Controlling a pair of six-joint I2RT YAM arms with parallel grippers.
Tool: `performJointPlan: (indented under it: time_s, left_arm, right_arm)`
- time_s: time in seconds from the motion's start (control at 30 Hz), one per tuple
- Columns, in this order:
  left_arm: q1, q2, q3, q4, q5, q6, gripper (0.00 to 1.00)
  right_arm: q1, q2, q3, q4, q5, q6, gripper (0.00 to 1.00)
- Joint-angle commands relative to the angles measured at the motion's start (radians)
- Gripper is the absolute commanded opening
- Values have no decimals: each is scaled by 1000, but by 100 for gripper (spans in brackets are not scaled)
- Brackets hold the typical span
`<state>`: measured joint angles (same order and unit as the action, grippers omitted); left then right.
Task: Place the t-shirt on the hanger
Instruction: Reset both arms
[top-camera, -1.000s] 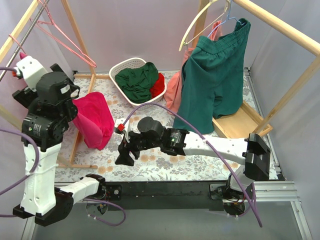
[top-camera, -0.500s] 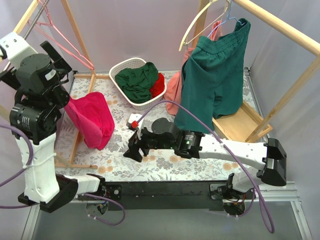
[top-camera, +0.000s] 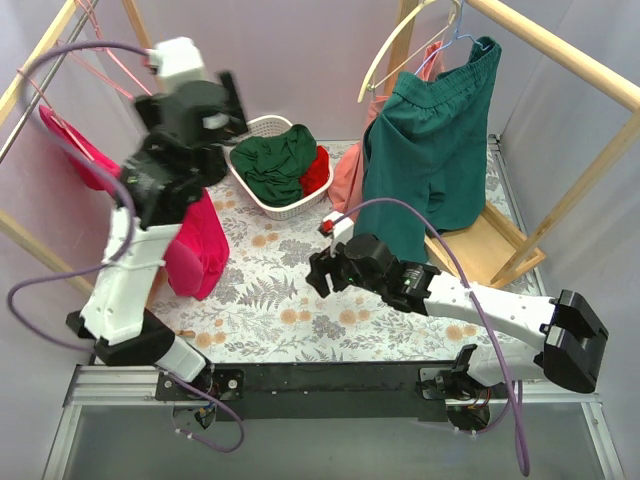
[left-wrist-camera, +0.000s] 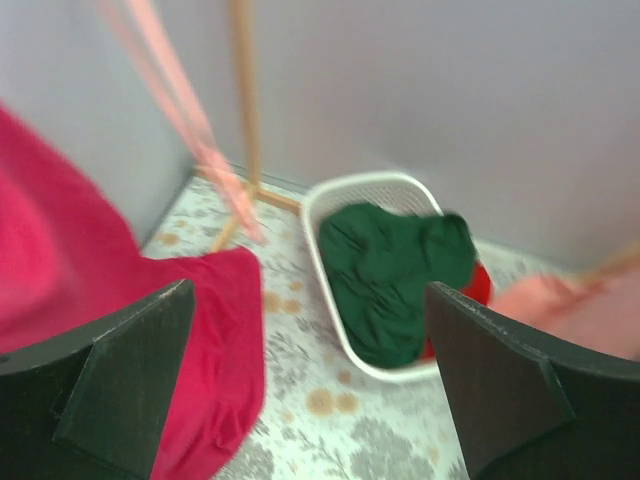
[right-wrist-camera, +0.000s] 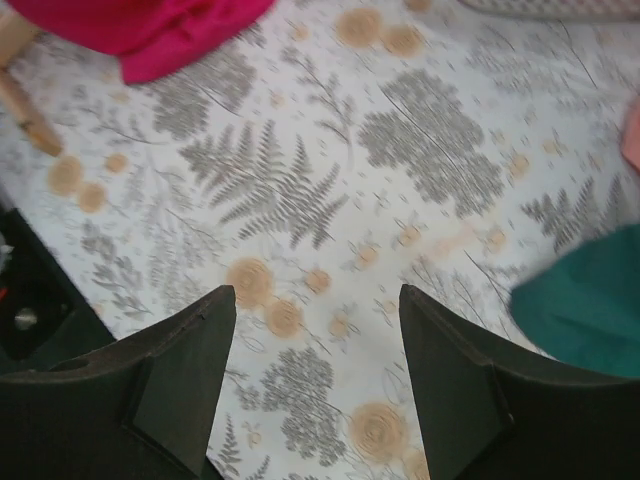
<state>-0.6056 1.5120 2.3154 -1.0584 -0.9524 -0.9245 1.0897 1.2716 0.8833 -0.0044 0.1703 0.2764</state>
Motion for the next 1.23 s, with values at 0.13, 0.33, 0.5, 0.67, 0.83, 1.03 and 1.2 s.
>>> performJointPlan:
  time_s: [0.13, 0.33, 0.5, 0.67, 0.83, 1.03, 1.2]
  left_arm:
    - [-264, -82, -544, 174, 42, -209, 98]
    - [-310, -301, -1289, 499, 355, -342, 98]
    - [-371, -369, -1519, 581, 483, -401, 98]
    - [-427, -377, -1564, 676, 544, -418, 98]
    - [-427, -407, -1590, 753, 515, -453, 98]
    - [-427, -438, -1628, 805, 524, -455, 98]
    - [-427, -414, -1607, 761, 497, -453, 98]
  right_arm:
    - [-125, -133, -205, 20, 52, 182, 74]
    - [-137, -302, -394, 32, 143, 289, 74]
    - [-142, -432, -458, 26, 179, 308, 74]
    - [-142, -518, -475, 11, 253, 305, 77]
    - [-142, -512, -486, 6, 271, 311, 77]
    - [-142, -518, -501, -22, 264, 325, 77]
    - [-142, -528, -494, -22, 275, 314, 77]
